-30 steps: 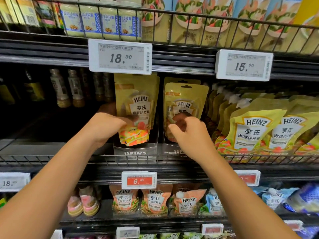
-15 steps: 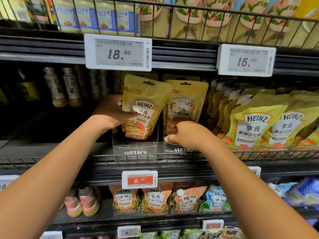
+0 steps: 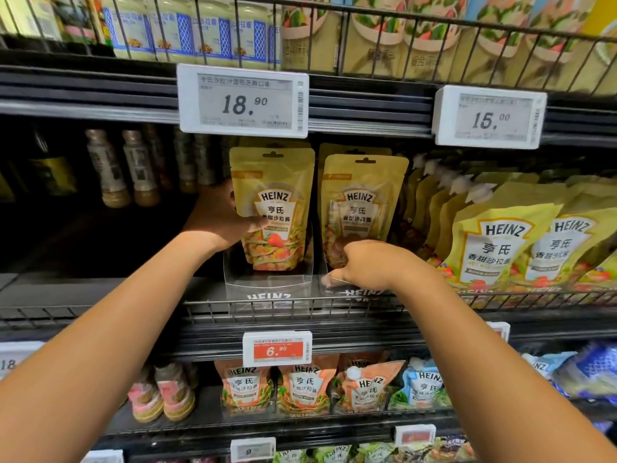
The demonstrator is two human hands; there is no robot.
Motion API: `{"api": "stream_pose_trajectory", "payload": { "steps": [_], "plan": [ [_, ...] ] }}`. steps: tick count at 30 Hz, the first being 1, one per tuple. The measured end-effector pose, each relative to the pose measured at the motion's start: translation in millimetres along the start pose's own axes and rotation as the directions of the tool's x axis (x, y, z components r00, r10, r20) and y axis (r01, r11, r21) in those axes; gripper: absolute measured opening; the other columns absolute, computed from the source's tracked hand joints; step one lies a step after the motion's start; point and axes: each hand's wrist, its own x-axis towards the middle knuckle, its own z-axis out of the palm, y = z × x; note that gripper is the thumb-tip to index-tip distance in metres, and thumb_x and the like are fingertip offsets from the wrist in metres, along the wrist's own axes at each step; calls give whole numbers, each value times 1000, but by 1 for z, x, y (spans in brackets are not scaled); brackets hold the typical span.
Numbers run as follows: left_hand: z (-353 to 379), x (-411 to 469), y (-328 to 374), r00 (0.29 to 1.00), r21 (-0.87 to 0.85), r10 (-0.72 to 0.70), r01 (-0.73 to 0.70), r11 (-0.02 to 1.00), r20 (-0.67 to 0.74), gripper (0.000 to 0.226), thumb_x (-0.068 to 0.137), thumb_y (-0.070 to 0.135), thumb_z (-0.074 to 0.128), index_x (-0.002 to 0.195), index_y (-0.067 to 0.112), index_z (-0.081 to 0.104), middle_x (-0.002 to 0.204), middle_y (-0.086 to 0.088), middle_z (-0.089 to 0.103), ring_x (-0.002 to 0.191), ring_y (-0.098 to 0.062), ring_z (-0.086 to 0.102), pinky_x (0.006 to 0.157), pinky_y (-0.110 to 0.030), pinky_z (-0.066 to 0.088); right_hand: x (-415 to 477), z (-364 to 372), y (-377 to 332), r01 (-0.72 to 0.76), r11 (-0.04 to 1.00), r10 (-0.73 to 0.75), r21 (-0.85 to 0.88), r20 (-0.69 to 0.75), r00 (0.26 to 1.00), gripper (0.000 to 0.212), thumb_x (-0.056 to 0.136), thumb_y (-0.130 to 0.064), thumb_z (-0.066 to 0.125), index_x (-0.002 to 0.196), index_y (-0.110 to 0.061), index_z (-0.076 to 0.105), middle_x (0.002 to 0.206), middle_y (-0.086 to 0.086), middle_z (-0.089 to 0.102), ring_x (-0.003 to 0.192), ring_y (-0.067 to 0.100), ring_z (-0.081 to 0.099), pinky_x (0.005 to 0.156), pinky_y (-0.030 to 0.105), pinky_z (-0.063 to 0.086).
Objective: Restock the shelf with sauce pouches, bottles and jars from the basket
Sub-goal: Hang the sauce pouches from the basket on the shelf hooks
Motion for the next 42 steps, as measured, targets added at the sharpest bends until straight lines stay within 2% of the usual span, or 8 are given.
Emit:
{"api": "stream_pose_trajectory", "payload": {
  "steps": [5,9,12,16,26,34,38,42],
  "plan": [
    [0,-3,1,995,-25,67,-69,997,-67,84,66,13,91,134,21,42,118,4,65,102,-14,61,83,-28,47,0,2,1,-43,997,48,61,-81,996,48,94,-58,56,86,-11,49,79,-2,48,74,16,50,63,30,39],
    [-1,-11,-3,985,-93,94,-108,990,-142,91,72,11,86,146,16,33,110,6,58,103,-16,60,88,-32,50,-4,8,1,-43,984,90,175,-271,958,47,94,-54,59,66,-18,46,63,-1,48,57,14,47,48,28,28],
    [2,-30,-1,955,-118,120,-157,981,-272,76,77,13,83,140,18,41,120,0,56,111,-14,56,93,-31,49,-12,17,1,54,961,75,270,-447,892,49,93,-48,63,61,-16,45,53,-3,44,48,11,43,44,25,24],
    [5,-70,12,899,-32,261,-291,956,-351,32,78,29,74,106,36,61,99,19,64,88,-1,59,70,-3,43,-28,26,-2,314,868,14,385,-650,760,23,93,-36,67,73,-27,61,67,-13,61,65,0,57,54,12,39],
    [56,-125,50,876,-338,478,-467,817,-57,26,88,4,70,94,29,65,85,7,65,72,-13,60,62,-18,49,-87,55,13,521,636,181,569,-767,616,13,93,-11,68,88,-23,68,81,-12,69,78,-1,63,71,11,47],
    [111,-146,71,878,-561,439,-270,783,190,17,83,25,65,92,40,65,79,5,66,75,-36,65,71,-57,56,-142,83,62,461,569,358,681,-710,607,6,90,-24,69,86,-29,71,81,-9,70,76,14,66,72,27,54],
    [152,-157,85,846,-598,430,-175,782,315,19,84,25,68,90,43,65,78,7,67,77,-31,69,76,-55,58,-172,94,95,423,539,461,728,-676,576,6,88,-23,70,87,-29,71,77,-1,71,71,16,67,67,28,54],
    [202,-168,103,779,-629,447,-89,773,439,27,92,12,68,95,39,65,80,5,69,75,-19,73,70,-31,59,-208,105,133,357,544,546,760,-643,537,4,87,-27,70,86,-31,71,78,-1,70,70,14,65,66,25,55]
  ]
}}
